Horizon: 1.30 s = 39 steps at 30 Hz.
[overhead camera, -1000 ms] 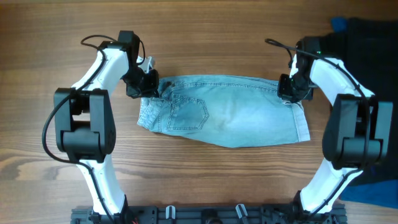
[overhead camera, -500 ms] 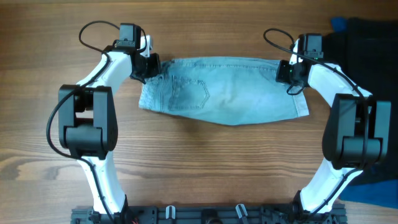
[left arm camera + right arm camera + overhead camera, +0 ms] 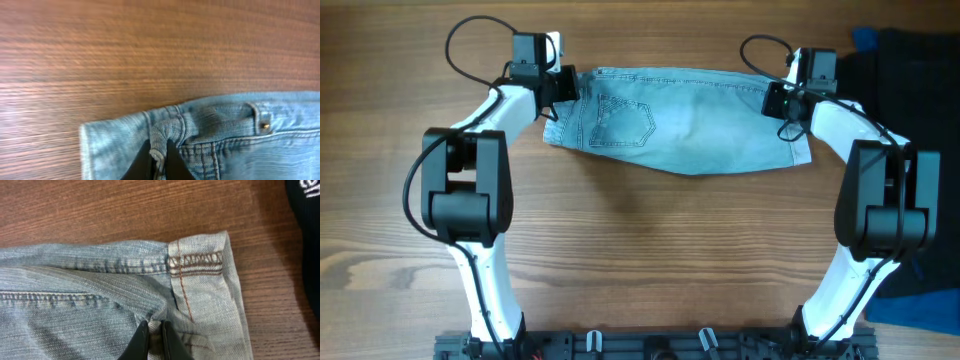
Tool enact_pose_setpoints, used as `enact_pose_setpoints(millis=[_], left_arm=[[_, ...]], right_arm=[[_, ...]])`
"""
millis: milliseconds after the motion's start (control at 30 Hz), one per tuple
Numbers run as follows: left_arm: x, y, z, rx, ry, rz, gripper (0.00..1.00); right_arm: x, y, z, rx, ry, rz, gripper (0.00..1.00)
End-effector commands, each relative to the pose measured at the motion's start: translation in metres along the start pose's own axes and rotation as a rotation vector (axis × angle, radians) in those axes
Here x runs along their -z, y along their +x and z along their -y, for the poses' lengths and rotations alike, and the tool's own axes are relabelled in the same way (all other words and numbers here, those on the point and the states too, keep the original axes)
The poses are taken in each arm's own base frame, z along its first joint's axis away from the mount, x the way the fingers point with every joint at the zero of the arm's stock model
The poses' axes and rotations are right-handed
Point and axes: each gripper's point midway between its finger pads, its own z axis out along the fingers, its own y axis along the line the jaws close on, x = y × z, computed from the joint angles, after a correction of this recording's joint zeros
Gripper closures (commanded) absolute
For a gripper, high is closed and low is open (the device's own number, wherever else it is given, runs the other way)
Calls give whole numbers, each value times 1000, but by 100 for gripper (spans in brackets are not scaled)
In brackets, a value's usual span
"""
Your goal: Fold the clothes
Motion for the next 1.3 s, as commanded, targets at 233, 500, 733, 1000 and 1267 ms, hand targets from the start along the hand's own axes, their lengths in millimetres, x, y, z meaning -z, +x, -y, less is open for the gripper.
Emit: enact_pose_setpoints(millis=[233,500,733,1000,1267], left_arm=[[165,-66,32,-38,-30,142,96],[212,45,10,30,-171,-294,96],[227,84,2,85,-225,-455,96],[219,174,-16,268,-322,-681,96],[247,219,-20,309,-386,-875,88]], right_arm=[[150,-43,-20,150,-17,111,96],[185,80,-31,54,-136,-392,96],[200,112,-25,41,-108,-538,96],[201,153,-18,-21,-76,-672,96],[191,199,-5,-75,-13,-786,86]])
